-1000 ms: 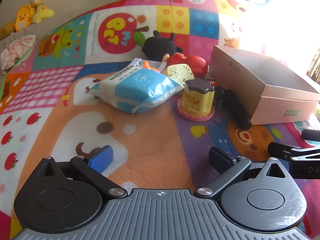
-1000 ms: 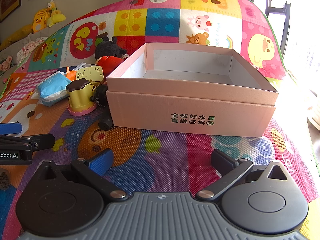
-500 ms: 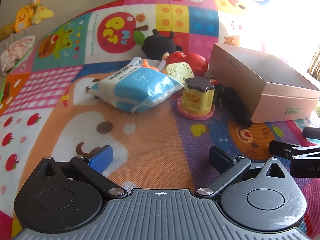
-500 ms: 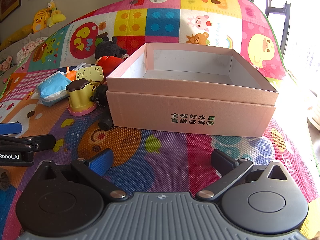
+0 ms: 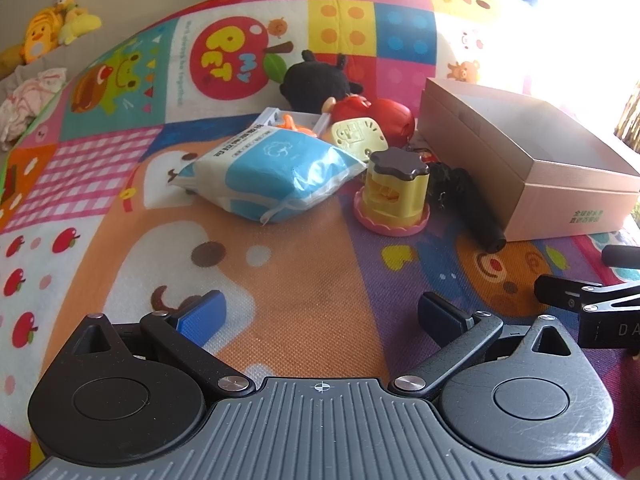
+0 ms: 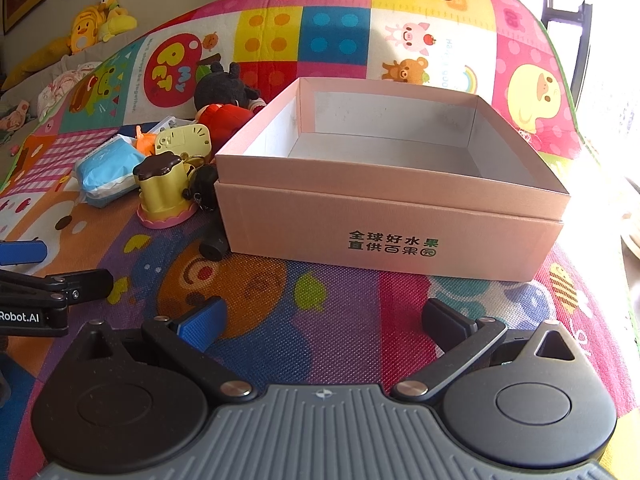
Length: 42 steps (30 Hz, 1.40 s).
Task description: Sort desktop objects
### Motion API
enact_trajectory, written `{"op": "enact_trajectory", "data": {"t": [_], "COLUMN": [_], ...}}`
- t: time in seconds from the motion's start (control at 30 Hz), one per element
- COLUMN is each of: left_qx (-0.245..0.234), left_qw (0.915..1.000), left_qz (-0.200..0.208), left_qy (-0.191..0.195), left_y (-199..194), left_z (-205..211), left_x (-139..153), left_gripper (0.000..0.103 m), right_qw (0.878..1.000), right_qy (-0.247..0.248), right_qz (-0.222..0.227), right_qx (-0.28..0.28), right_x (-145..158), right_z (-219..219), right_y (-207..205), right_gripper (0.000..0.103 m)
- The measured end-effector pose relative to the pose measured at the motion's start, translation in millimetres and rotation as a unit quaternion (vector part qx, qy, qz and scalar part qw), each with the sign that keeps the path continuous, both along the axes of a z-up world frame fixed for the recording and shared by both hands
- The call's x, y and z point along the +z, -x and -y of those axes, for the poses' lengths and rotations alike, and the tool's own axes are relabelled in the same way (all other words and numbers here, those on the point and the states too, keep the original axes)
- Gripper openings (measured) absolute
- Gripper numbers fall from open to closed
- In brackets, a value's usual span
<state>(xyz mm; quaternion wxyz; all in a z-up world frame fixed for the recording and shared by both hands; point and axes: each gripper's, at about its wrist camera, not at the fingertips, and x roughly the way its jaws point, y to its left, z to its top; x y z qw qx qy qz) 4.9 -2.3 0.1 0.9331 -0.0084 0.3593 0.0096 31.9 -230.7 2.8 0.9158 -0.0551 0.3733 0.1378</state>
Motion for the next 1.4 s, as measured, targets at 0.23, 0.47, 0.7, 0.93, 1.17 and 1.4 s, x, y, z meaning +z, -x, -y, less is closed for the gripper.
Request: {"op": "enact_trajectory", "data": {"t": [0.23, 0.47, 0.7, 0.93, 1.17, 1.4], "left_qx": [0.000, 0.002, 0.004, 0.013, 0.028, 0.030], "left_qw": [0.9999, 0.9996, 0.9992, 0.9977, 0.9965, 0.9966], "left_qz": [0.007, 0.011, 0.017, 0.059, 0.058, 0.063], "left_qy": [0.008, 0.024, 0.036, 0.029, 0.053, 0.043], "left_y": [0.9, 1.4, 2.6, 9.7, 5.9, 8.8], "left_z": [-2.0, -5.6, -12.7, -30.4, -44.5, -45.3], "left_x": [0.8, 2.7, 4.7, 14.5, 13.4, 13.7], "left_gripper": [0.103, 0.103, 0.103, 0.103, 0.103, 0.103], "right_qw": [0.999, 0.986, 0.987, 0.986, 0.990, 0.990], "right_qy": [-0.008, -0.029, -0.099, -0.104, -0.108, -0.076], "right_qz": [-0.008, 0.166, 0.077, 0.025, 0.020, 0.114], "right_qx": [0.047, 0.007, -0.099, -0.124, -0.084, -0.003], "right_x": [0.5, 63.8, 78.9, 50.2, 49.7, 74.6], "right_z": [7.7, 52.9, 97.2, 80.4, 36.3, 7.8], "right_y": [3.7, 23.2, -82.3, -124.4, -144.0, -77.9], "right_gripper": [0.103, 0.103, 0.070, 0.065, 0.066, 0.065]}}
